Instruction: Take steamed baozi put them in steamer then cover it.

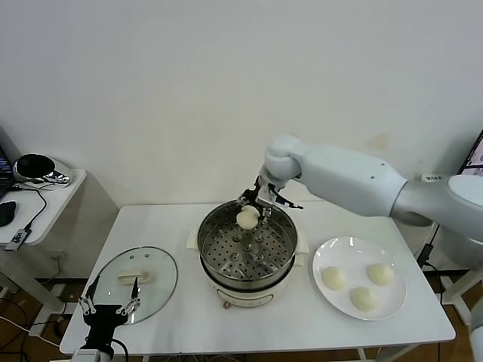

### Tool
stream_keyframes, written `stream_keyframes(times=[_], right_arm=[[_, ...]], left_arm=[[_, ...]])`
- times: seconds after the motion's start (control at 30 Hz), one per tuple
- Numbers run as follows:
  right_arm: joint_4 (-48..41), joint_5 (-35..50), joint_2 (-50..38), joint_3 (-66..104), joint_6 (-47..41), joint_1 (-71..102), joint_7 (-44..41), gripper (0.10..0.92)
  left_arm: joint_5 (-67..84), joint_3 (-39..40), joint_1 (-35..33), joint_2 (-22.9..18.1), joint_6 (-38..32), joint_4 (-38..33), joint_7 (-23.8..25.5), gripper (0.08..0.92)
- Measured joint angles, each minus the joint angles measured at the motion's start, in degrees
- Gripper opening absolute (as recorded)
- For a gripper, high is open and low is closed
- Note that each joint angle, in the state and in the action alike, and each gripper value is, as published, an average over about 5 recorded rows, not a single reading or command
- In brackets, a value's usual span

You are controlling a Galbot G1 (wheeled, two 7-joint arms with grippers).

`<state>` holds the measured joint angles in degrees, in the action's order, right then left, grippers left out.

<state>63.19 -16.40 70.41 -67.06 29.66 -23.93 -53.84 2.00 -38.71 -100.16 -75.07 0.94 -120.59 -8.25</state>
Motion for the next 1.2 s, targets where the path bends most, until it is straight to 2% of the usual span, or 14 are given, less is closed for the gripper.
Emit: stream_keyframes(times=[0.13, 0.33, 0.47, 0.67, 0.87, 1.03, 1.2], right_arm=[[-1.5, -1.8, 1.0, 0.0, 1.7, 0.7, 1.2, 0.656], [-1.7, -2.1, 1.2, -0.2, 2.5, 0.3, 1.9, 0.799], [0.7, 1.6, -0.3, -0.7, 0.1, -1.8, 0.5, 0.821], [8.0, 10.0, -7.0, -1.3, -11.4, -6.6, -3.1, 0.823], [17.8, 16.1, -18.8, -1.9, -25.2, -10.5, -5.3, 0.823], [25.3, 17.9, -29.7, -2.2, -34.1, -11.0, -6.0, 0.823], [29.6, 16.9, -38.1, -1.2, -39.3, -7.9, -6.4, 0.823]], left_arm=[[0.0, 0.2, 0.1, -0.1, 0.0, 0.0, 0.0, 0.823], [0.0, 0.1, -0.1, -0.2, 0.0, -0.2, 0.0, 0.823], [0.0, -0.2, -0.3, -0.2, 0.0, -0.6, 0.0, 0.823], [0.3, -0.2, 0.0, 0.3, 0.0, -1.1, 0.0, 0.823], [0.4, 0.3, 0.5, 1.1, 0.2, -1.4, 0.1, 0.823], [0.5, 0.8, 1.1, 1.9, 0.4, -1.8, 0.2, 0.823], [0.4, 1.4, 1.2, 2.1, 0.5, -1.9, 0.2, 0.823]])
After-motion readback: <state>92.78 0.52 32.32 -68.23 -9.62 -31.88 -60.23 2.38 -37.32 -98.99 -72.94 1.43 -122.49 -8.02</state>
